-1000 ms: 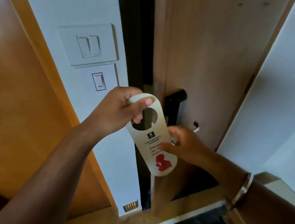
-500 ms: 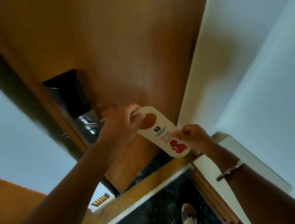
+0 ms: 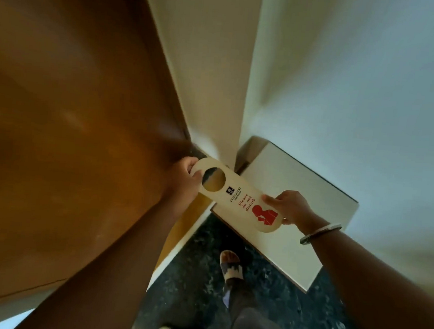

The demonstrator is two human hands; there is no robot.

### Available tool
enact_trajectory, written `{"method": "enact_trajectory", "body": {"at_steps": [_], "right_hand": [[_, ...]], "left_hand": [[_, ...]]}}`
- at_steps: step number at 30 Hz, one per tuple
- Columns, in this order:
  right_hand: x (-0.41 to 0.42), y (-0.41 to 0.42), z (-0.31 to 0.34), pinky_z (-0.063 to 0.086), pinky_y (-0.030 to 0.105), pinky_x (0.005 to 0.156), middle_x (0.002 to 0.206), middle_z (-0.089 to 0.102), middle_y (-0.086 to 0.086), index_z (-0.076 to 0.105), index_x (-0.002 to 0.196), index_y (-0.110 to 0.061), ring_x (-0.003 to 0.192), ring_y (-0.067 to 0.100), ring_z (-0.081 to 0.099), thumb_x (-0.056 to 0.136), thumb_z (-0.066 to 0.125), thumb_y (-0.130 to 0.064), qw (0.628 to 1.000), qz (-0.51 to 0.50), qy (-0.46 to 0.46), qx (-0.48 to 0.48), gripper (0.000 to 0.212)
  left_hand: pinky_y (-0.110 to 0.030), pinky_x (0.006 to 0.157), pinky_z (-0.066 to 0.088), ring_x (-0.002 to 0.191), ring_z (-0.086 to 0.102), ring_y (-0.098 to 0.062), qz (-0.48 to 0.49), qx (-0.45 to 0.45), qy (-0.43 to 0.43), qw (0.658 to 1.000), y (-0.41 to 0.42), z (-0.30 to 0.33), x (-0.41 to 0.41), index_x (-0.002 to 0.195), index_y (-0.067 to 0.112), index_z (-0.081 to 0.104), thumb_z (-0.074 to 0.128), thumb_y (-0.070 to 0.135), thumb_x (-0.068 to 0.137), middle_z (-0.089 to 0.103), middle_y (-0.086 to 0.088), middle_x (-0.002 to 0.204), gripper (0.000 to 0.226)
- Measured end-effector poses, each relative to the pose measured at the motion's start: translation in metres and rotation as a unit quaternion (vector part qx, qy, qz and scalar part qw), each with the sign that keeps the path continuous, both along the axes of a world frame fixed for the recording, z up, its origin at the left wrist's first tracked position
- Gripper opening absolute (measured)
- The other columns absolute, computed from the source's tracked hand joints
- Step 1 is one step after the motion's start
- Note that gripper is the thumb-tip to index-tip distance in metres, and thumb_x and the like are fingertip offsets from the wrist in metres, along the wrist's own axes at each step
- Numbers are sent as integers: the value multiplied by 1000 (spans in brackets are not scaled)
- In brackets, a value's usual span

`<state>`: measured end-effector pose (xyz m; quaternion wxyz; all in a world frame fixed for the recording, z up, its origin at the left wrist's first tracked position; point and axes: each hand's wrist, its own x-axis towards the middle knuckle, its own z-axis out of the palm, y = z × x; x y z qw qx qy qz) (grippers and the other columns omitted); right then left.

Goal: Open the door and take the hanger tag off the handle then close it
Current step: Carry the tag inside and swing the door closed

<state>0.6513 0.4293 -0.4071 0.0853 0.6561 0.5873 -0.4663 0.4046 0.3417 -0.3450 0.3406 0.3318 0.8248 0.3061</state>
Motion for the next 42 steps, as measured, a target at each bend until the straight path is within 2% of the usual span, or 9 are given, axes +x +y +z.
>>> {"method": "enact_trajectory", "body": {"at_steps": [3, 8, 12, 18, 26, 29, 33, 37, 42], "right_hand": [[28, 4, -44, 60, 33, 65, 73, 72, 3, 65, 73, -16, 66, 18, 71, 91, 67, -50, 999, -38, -2, -1, 39], [71, -3, -126, 55, 42, 78, 91, 70, 12, 68, 89, -4, 80, 26, 66, 97, 61, -42, 996, -90, -25, 2, 40], [96, -4, -180, 49, 37, 77, 100, 70, 14, 66, 95, -3, 82, 23, 60, 98, 61, -36, 993, -108, -44, 0, 33], [123, -12, -239, 42, 31, 78, 111, 68, 15, 63, 110, -2, 91, 25, 60, 96, 63, -31, 984, -161, -73, 7, 32], [138, -26, -267, 48, 41, 92, 118, 65, 21, 61, 117, -1, 106, 36, 60, 94, 64, -23, 978, -173, -117, 23, 33], [135, -30, -252, 48, 41, 95, 122, 61, 20, 59, 122, -5, 109, 35, 59, 94, 68, -24, 985, -113, -119, 56, 35], [111, -23, -213, 50, 46, 97, 133, 57, 13, 55, 131, -13, 118, 33, 57, 92, 69, -28, 982, 106, -112, 111, 44], [55, -7, -154, 37, 49, 111, 155, 38, 13, 41, 147, -18, 140, 34, 38, 91, 67, -35, 911, 337, -117, 206, 64], [-55, 4, -54, 10, 59, 120, 165, 9, 17, 13, 159, -23, 151, 38, 12, 89, 61, -56, 798, 505, -79, 318, 91]], "left_hand": [[-27, 83, 51, 115, 61, -20, -59, -42, -34, 997, 31, -48, 19, 143, 14, 49, 64, 21, 95, 62, -6, 132, 51], [-33, 94, 52, 124, 56, -24, -106, -88, -52, 989, 66, -144, 50, 146, 14, 48, 66, 27, 93, 51, -10, 144, 58], [-34, 86, 54, 106, 59, -18, -98, -109, -56, 988, 68, -215, 73, 138, 18, 57, 65, 24, 92, 56, -8, 133, 46], [-31, 87, 52, 120, 58, -22, -84, -143, -71, 984, 59, -292, 101, 138, 21, 55, 66, 21, 91, 59, -6, 136, 48], [-31, 94, 47, 130, 53, -24, -106, -172, -73, 977, 51, -331, 105, 145, 18, 46, 66, 18, 93, 55, -7, 145, 56], [-45, 103, 49, 136, 47, -30, -134, -183, -22, 974, 48, -320, 101, 150, 19, 39, 62, 20, 95, 46, -9, 151, 60], [-49, 106, 46, 136, 44, -34, -222, -181, 74, 955, 47, -274, 82, 153, 16, 33, 61, 22, 96, 41, -13, 153, 64], [-48, 113, 34, 146, 27, -32, -284, -185, 185, 922, 39, -193, 42, 159, 19, 16, 60, 32, 96, 23, -11, 163, 78], [-51, 117, 25, 149, 20, -35, -192, -190, 328, 905, -11, -74, -37, 159, 23, 6, 58, 45, 94, 12, -11, 167, 86]]}}
